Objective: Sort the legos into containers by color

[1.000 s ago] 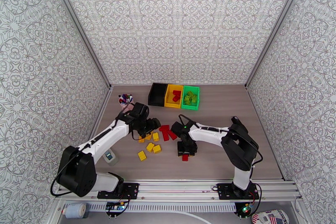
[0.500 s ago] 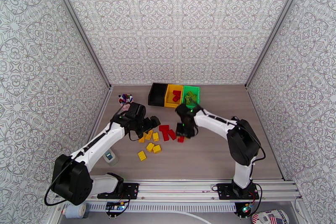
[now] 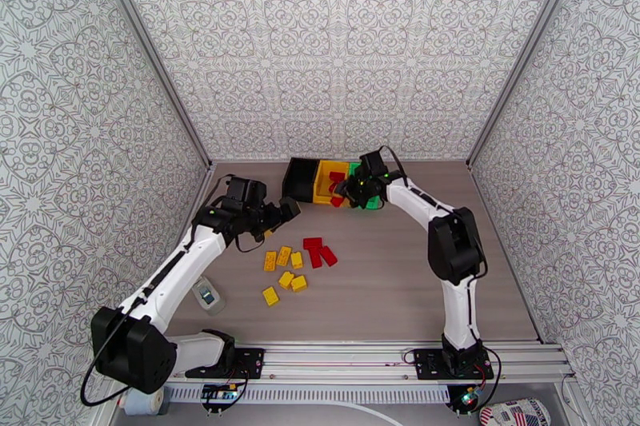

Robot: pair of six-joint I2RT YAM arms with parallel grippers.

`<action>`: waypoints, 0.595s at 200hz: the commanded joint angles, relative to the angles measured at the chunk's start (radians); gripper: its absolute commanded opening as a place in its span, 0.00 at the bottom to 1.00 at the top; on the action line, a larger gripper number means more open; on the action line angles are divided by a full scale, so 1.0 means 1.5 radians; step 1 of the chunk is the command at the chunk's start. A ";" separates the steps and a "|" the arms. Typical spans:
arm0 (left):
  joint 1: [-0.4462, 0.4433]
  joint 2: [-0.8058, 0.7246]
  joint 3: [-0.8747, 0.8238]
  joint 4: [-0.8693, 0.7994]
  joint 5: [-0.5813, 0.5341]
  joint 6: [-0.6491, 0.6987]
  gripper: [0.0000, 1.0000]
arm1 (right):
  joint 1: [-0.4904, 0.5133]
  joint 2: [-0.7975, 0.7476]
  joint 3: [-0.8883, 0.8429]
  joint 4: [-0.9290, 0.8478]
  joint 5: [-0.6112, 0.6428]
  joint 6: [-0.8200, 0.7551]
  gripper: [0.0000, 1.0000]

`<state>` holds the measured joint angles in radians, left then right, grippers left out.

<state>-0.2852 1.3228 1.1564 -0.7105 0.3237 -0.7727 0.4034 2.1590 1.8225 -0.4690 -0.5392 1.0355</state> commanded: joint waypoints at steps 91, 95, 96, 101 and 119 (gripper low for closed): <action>-0.002 0.057 0.033 -0.040 0.001 0.035 0.96 | -0.028 0.201 0.328 0.013 -0.043 0.089 0.58; -0.003 0.060 0.035 -0.043 -0.002 0.036 0.96 | -0.028 0.201 0.329 0.012 -0.045 0.089 0.57; -0.003 0.061 0.036 -0.044 -0.002 0.037 0.96 | -0.028 0.201 0.330 0.012 -0.045 0.089 0.57; -0.005 0.065 0.039 -0.049 -0.007 0.039 0.95 | -0.028 0.200 0.329 0.008 -0.046 0.086 0.57; -0.015 0.082 0.049 -0.067 -0.027 0.045 0.93 | -0.028 0.185 0.322 -0.021 -0.046 0.058 0.55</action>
<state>-0.2913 1.4139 1.1843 -0.7536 0.3286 -0.7387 0.3679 2.4401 2.2780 -0.4297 -0.5861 1.1545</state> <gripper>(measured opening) 0.944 0.559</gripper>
